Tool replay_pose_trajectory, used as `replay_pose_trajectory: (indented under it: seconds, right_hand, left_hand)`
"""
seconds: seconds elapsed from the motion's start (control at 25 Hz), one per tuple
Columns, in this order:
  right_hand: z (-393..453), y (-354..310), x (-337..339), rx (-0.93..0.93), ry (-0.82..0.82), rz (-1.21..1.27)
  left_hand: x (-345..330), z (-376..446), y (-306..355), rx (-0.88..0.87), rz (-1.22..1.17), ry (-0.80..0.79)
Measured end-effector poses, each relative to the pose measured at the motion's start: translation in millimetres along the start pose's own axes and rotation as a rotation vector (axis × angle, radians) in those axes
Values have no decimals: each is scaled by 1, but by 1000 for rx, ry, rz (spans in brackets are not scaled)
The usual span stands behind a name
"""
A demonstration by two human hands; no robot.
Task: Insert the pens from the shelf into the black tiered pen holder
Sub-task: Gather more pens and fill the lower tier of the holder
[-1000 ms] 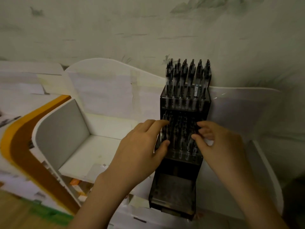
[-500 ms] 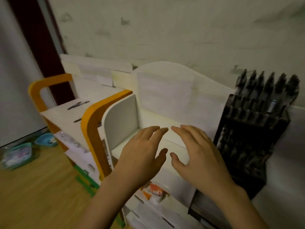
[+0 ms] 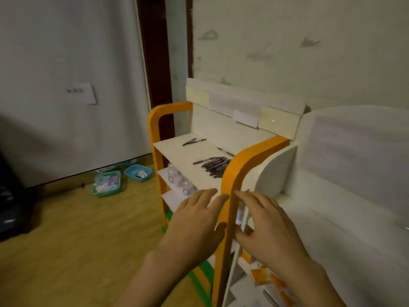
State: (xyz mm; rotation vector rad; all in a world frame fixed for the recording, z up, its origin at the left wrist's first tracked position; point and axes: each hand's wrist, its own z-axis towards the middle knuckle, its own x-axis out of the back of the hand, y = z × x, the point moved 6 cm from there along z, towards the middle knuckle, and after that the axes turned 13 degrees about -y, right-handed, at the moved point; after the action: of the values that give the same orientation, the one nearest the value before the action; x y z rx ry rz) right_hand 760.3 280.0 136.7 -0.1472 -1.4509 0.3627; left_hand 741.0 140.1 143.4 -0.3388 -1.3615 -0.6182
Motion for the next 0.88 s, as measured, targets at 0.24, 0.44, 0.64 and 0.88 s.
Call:
replay_pose_trajectory:
  seconds: [0.24,0.44,0.64,0.88]
  right_hand:
    - [96,-83,-52,25,-6,15]
    - [151,-96,-75,-15,-15,20]
    - [224,-68,-84,-83,38,-8]
    - [322,-14,-83,-222,102,-35]
  left_hand:
    - [12,-10,-135,40,21,-26]
    - [7,21,-201,-12,-29,-40]
    - [-9,94,-245,-58,-86,-53]
    - [-13,218,-289,-105,-96,-52]
